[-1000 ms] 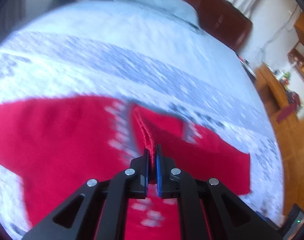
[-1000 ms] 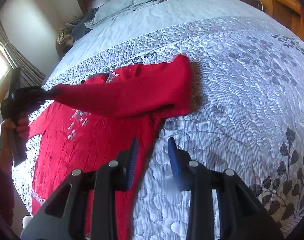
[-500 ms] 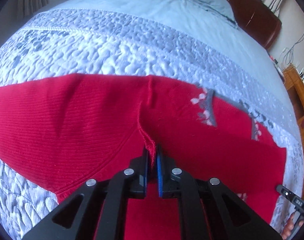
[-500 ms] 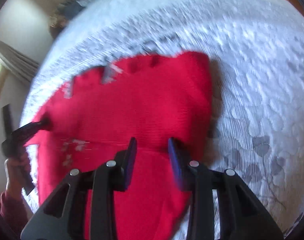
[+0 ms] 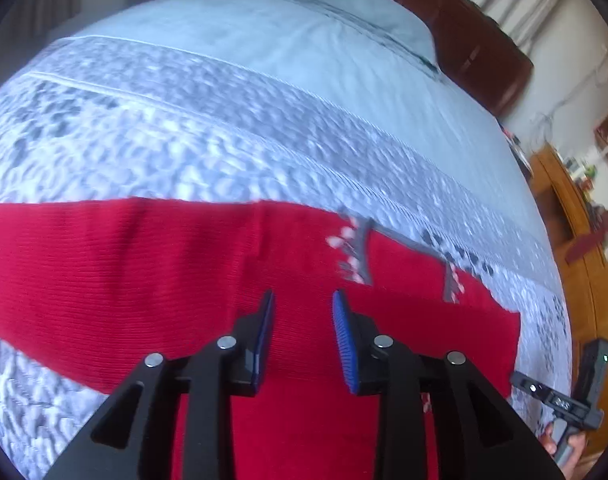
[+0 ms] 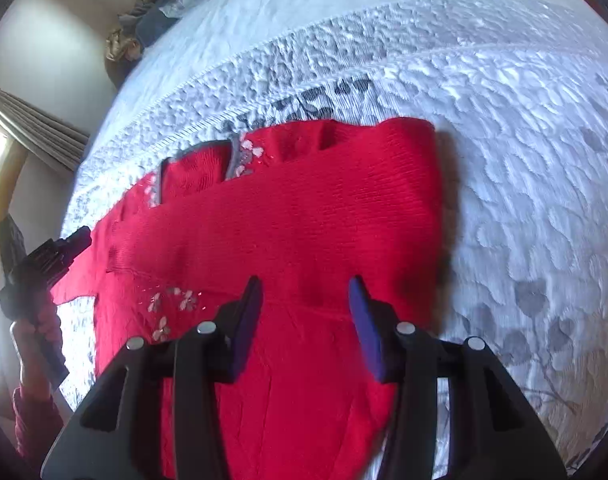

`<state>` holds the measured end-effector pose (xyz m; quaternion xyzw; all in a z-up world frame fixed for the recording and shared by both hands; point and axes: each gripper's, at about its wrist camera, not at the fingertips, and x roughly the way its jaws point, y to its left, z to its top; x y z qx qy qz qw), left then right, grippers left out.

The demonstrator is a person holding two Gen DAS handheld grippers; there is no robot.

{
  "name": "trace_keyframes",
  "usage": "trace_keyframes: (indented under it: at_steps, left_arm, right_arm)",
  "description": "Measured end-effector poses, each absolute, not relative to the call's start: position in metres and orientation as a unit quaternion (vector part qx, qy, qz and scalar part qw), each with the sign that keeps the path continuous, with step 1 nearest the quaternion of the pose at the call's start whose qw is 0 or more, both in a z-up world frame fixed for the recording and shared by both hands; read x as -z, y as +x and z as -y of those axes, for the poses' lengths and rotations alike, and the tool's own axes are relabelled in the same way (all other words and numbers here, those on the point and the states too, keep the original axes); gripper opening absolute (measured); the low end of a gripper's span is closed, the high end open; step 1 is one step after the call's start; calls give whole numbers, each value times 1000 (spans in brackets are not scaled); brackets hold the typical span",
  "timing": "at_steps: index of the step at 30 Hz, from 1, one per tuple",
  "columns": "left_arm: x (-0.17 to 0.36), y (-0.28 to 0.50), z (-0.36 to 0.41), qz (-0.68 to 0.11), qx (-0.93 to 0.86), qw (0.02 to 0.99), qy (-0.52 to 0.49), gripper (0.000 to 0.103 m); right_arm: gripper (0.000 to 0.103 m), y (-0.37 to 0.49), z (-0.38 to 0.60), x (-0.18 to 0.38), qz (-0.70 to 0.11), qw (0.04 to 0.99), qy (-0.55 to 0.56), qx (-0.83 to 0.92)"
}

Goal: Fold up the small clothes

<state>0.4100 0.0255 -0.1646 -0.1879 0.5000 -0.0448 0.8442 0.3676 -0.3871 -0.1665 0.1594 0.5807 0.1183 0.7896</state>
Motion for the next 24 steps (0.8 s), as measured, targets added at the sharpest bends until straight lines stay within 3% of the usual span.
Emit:
trace_keyframes:
  at_steps: [6,12,13,14,16,24]
  left_arm:
    - [221,424,0,-560,47,811,-162,28]
    - [216,417,-8,-560,48,806,-186,25]
    - [211,414,-12,-560,41,807,-185,35]
    - [202,407,-18,-557,32,810,-178,61]
    - [182,388,-35,-537,14,829,-157,81]
    - [168,315,-227,-526,-159,804,-226,81]
  right_arm:
    - [42,373,395,203,-607,772,164,-92]
    - [54,373,371,201,-609,783,100,-80]
    - [55,372,369,195,-608,784,97,-73]
    - [60,368,368,188,-604,787,105,-72]
    - [62,353,362,173,-588,794,122,-100]
    - [66,283,316,172,-595,788,61,-147]
